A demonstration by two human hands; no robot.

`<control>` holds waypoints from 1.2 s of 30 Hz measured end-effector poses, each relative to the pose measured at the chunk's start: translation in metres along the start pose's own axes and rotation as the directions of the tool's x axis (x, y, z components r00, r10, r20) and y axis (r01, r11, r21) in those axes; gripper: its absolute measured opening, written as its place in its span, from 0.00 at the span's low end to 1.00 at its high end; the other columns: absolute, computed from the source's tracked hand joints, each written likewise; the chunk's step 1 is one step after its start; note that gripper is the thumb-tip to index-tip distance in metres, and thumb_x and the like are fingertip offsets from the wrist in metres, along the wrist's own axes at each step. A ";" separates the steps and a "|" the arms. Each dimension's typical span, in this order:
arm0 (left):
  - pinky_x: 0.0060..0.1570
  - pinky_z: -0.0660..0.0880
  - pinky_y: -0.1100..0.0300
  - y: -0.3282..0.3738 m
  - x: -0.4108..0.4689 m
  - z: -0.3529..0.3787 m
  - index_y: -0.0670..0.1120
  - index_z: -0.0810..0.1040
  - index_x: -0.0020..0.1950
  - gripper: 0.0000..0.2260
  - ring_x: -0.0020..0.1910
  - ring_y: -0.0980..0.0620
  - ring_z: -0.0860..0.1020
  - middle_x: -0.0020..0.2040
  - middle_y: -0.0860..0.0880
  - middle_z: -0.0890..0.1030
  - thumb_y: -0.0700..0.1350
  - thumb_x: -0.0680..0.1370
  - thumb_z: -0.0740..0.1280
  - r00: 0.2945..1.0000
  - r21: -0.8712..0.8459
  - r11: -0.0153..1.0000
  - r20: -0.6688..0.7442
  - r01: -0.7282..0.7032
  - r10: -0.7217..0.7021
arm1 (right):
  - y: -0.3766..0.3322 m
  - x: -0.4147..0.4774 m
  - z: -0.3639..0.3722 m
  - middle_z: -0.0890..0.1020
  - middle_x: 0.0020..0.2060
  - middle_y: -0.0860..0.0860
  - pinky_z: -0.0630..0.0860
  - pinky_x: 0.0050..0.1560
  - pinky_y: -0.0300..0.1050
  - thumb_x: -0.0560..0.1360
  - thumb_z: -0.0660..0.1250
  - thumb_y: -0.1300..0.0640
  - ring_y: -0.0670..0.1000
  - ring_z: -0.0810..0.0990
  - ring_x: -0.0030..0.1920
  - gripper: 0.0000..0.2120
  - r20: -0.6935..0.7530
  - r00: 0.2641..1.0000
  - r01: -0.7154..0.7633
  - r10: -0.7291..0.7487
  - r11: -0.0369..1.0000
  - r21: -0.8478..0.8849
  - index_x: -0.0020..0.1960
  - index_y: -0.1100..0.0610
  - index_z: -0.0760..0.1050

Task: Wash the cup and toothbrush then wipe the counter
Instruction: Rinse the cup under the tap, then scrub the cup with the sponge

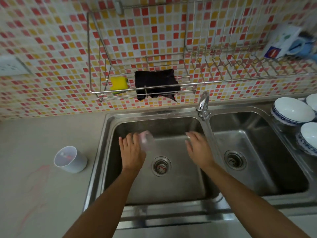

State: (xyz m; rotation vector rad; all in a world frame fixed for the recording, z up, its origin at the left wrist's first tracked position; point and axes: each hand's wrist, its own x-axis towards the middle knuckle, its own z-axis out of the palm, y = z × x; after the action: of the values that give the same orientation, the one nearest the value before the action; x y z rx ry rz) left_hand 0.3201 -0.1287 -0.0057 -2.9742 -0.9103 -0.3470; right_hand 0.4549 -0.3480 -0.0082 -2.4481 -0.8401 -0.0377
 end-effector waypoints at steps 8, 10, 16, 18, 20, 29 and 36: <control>0.65 0.64 0.33 -0.044 0.006 -0.039 0.48 0.66 0.65 0.33 0.58 0.40 0.75 0.59 0.43 0.75 0.56 0.65 0.75 0.983 -0.143 0.984 -0.128 0.111 -0.130 | -0.210 0.075 -0.081 0.78 0.55 0.54 0.73 0.56 0.39 0.78 0.61 0.60 0.50 0.75 0.56 0.14 -0.438 0.793 0.536 -0.423 0.827 0.173 0.61 0.61 0.76; 0.65 0.64 0.36 -0.052 0.009 -0.048 0.48 0.66 0.65 0.31 0.60 0.41 0.74 0.61 0.43 0.75 0.55 0.68 0.73 0.976 -0.182 0.978 -0.171 0.105 -0.137 | -0.242 0.108 -0.086 0.76 0.59 0.54 0.72 0.60 0.44 0.78 0.62 0.59 0.52 0.73 0.60 0.16 -0.293 0.867 0.461 -0.403 0.872 0.164 0.65 0.57 0.74; 0.70 0.63 0.42 -0.076 0.013 -0.066 0.51 0.64 0.69 0.30 0.65 0.47 0.71 0.67 0.49 0.72 0.56 0.70 0.70 0.981 -0.238 0.967 -0.149 0.090 -0.128 | -0.283 0.177 -0.072 0.72 0.66 0.56 0.68 0.63 0.50 0.78 0.63 0.51 0.58 0.68 0.67 0.20 0.240 0.940 0.240 -0.243 0.970 0.040 0.68 0.55 0.70; 0.68 0.66 0.47 -0.084 0.015 -0.071 0.51 0.65 0.68 0.29 0.62 0.49 0.73 0.64 0.50 0.74 0.55 0.70 0.70 0.980 -0.243 0.968 -0.171 0.058 -0.102 | -0.292 0.187 -0.067 0.78 0.55 0.54 0.72 0.52 0.47 0.75 0.67 0.49 0.55 0.75 0.58 0.15 0.252 0.946 0.202 -0.203 0.979 0.030 0.58 0.56 0.76; 0.60 0.71 0.53 -0.089 0.017 -0.074 0.50 0.68 0.66 0.27 0.57 0.49 0.76 0.60 0.49 0.76 0.53 0.71 0.71 0.976 -0.235 0.972 -0.215 -0.026 -0.026 | -0.292 0.193 -0.063 0.76 0.42 0.50 0.70 0.39 0.44 0.74 0.70 0.53 0.53 0.75 0.47 0.08 0.217 0.964 0.158 -0.155 0.987 0.001 0.43 0.55 0.72; 0.60 0.72 0.53 -0.103 0.026 -0.087 0.47 0.69 0.66 0.30 0.58 0.47 0.74 0.62 0.47 0.76 0.47 0.66 0.74 0.965 -0.256 0.955 -0.245 -0.153 0.089 | -0.273 0.151 -0.088 0.77 0.54 0.48 0.74 0.48 0.39 0.74 0.67 0.61 0.48 0.76 0.53 0.14 -0.212 0.935 0.351 -0.284 0.823 0.447 0.59 0.53 0.74; 0.57 0.75 0.52 -0.084 0.041 -0.096 0.46 0.71 0.63 0.25 0.57 0.47 0.76 0.59 0.47 0.78 0.45 0.68 0.74 0.927 -0.299 0.900 -0.296 -0.318 0.229 | -0.185 0.053 -0.054 0.80 0.58 0.51 0.75 0.60 0.48 0.73 0.70 0.64 0.50 0.76 0.58 0.14 -0.172 0.859 0.509 -0.482 0.837 0.199 0.58 0.56 0.81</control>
State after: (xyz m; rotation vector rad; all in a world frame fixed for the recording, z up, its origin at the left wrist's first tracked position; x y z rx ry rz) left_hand 0.2864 -0.0440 0.0922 -3.1926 -0.4270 -0.9385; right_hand 0.3987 -0.2246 0.1380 -1.9267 -1.3255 -0.2521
